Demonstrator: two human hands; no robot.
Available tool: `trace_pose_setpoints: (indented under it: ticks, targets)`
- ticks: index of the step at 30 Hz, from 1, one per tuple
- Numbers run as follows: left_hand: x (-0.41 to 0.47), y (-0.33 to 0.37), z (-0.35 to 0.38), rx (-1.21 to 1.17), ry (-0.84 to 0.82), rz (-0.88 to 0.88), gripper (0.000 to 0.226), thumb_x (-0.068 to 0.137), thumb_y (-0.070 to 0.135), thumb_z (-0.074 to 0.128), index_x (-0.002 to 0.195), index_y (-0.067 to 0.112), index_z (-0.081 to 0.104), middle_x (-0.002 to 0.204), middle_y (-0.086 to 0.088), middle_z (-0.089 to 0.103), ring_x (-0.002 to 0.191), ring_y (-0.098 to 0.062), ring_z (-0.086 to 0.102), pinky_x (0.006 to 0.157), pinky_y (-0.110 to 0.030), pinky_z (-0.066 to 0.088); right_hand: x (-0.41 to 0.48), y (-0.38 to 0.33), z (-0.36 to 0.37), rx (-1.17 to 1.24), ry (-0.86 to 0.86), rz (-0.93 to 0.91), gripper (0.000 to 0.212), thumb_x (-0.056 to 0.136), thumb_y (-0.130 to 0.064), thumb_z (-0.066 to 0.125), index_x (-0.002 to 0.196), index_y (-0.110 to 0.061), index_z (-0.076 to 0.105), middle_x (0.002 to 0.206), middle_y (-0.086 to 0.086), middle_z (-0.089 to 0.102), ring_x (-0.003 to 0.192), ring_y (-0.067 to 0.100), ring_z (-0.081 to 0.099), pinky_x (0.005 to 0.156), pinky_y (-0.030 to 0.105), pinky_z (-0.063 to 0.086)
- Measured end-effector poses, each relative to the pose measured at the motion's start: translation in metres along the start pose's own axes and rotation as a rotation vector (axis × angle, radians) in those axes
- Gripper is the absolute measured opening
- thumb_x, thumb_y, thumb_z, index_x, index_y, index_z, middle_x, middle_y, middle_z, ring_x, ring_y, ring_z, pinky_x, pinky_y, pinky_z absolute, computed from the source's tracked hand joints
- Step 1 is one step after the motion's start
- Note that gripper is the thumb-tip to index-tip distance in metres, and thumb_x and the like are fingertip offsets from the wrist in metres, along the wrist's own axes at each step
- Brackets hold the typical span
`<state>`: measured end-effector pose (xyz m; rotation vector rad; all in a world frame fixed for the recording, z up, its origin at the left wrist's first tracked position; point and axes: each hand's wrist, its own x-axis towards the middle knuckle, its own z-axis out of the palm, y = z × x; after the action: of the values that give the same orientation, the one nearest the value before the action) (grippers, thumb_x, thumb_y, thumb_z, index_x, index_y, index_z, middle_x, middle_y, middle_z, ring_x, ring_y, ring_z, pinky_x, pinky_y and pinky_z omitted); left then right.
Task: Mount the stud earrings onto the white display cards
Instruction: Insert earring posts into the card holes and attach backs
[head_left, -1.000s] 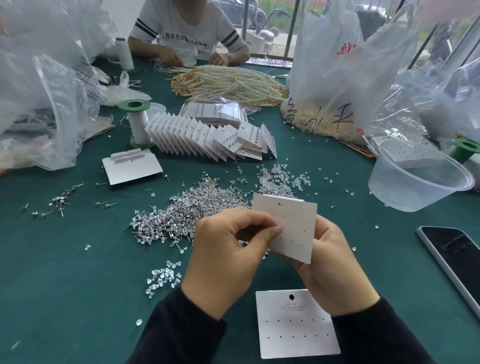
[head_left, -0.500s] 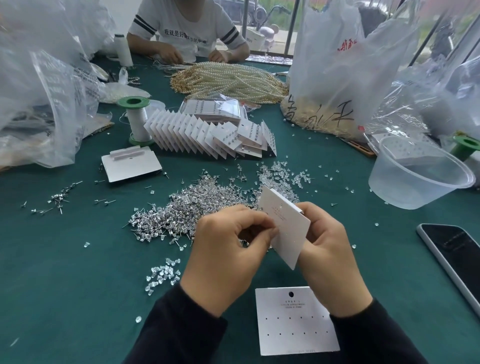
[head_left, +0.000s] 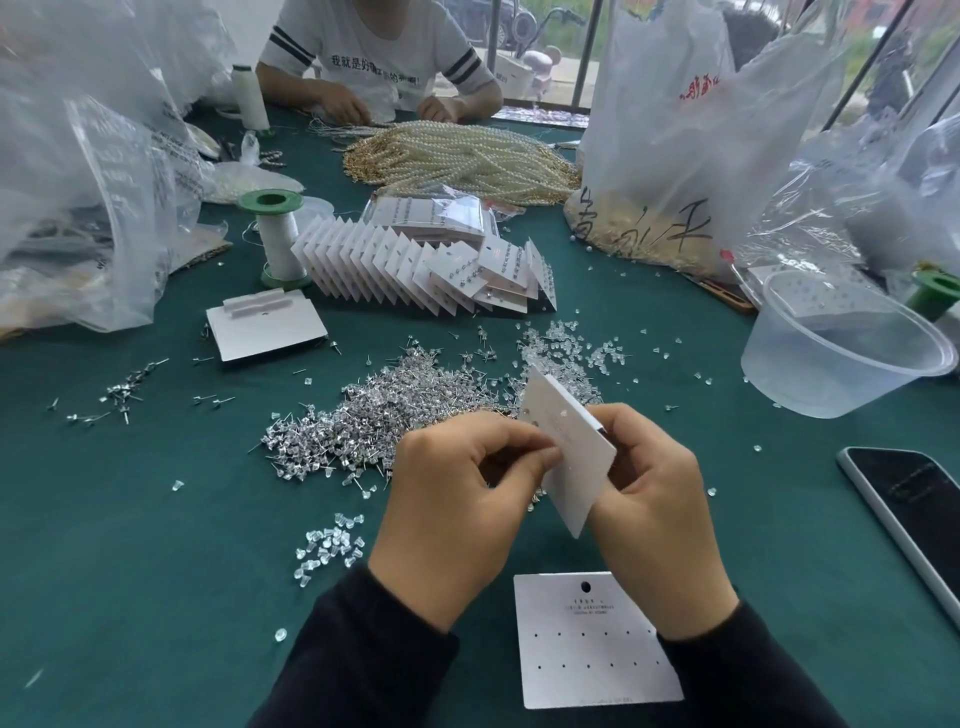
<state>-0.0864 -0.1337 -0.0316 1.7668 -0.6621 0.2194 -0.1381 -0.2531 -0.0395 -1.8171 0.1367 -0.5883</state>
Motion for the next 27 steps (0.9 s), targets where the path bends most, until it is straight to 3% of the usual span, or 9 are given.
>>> trace_pose_setpoints:
  ticks: [5, 10, 13, 17, 21, 25, 27]
  targets:
    - [0.0, 0.0, 0.001, -0.079, 0.078, -0.055, 0.005, 0.068, 0.019, 0.069, 0.071, 0.017, 0.072, 0.071, 0.01, 0.069, 0.063, -0.003, 0.063, 0.061, -0.02, 0.053, 0.0, -0.005, -0.001, 0.23, -0.087, 0.054, 0.016, 0.074, -0.007, 0.063, 0.088, -0.014, 0.067, 0.078, 0.0, 0.07, 0.071, 0.008, 0.064, 0.062, 0.019, 0.05]
    - [0.001, 0.003, -0.002, -0.117, 0.121, -0.003, 0.008, 0.069, 0.018, 0.071, 0.075, 0.022, 0.072, 0.075, 0.005, 0.066, 0.069, -0.01, 0.062, 0.063, -0.029, 0.053, 0.001, -0.009, -0.003, 0.549, -0.146, 0.244, 0.016, 0.072, -0.003, 0.071, 0.087, -0.008, 0.073, 0.085, 0.011, 0.072, 0.079, 0.021, 0.065, 0.069, 0.027, 0.055]
    - [0.0, 0.006, -0.001, -0.109, 0.096, 0.033, 0.017, 0.068, 0.022, 0.073, 0.084, 0.016, 0.074, 0.079, 0.002, 0.063, 0.073, -0.008, 0.06, 0.066, -0.021, 0.049, 0.002, -0.011, -0.004, 0.655, -0.125, 0.326, 0.021, 0.063, 0.001, 0.074, 0.082, -0.006, 0.073, 0.087, 0.015, 0.072, 0.083, 0.03, 0.065, 0.069, 0.03, 0.056]
    - [-0.001, 0.01, -0.001, -0.026, 0.012, 0.104, 0.036, 0.066, 0.037, 0.074, 0.094, 0.015, 0.072, 0.085, 0.001, 0.058, 0.077, -0.006, 0.055, 0.069, -0.017, 0.046, 0.004, -0.013, -0.004, 0.745, -0.103, 0.349, 0.024, 0.062, 0.012, 0.064, 0.08, -0.001, 0.071, 0.082, 0.015, 0.072, 0.072, 0.023, 0.07, 0.058, 0.024, 0.055]
    - [-0.004, 0.01, -0.001, 0.088, -0.062, 0.157, 0.054, 0.061, 0.048, 0.07, 0.103, 0.014, 0.07, 0.092, -0.001, 0.055, 0.085, -0.012, 0.054, 0.075, -0.017, 0.044, 0.005, -0.012, -0.006, 0.757, -0.116, 0.437, 0.027, 0.065, 0.0, 0.058, 0.088, 0.001, 0.071, 0.087, 0.016, 0.072, 0.074, 0.022, 0.07, 0.061, 0.025, 0.056]
    - [-0.005, 0.006, 0.002, 0.212, -0.082, 0.196, 0.05, 0.065, 0.037, 0.07, 0.106, 0.008, 0.068, 0.094, -0.005, 0.055, 0.086, -0.021, 0.055, 0.077, -0.025, 0.044, 0.005, -0.011, -0.005, 0.763, -0.128, 0.476, 0.014, 0.067, -0.004, 0.06, 0.072, -0.003, 0.073, 0.065, 0.009, 0.068, 0.054, 0.013, 0.063, 0.047, 0.017, 0.049]
    - [-0.005, 0.004, 0.003, 0.206, -0.063, 0.2, 0.041, 0.068, 0.028, 0.065, 0.104, 0.008, 0.069, 0.093, -0.006, 0.056, 0.085, -0.021, 0.056, 0.074, -0.027, 0.045, 0.005, -0.009, -0.004, 0.738, -0.13, 0.466, 0.015, 0.067, -0.006, 0.061, 0.074, -0.003, 0.073, 0.074, 0.013, 0.07, 0.065, 0.018, 0.065, 0.056, 0.02, 0.053]
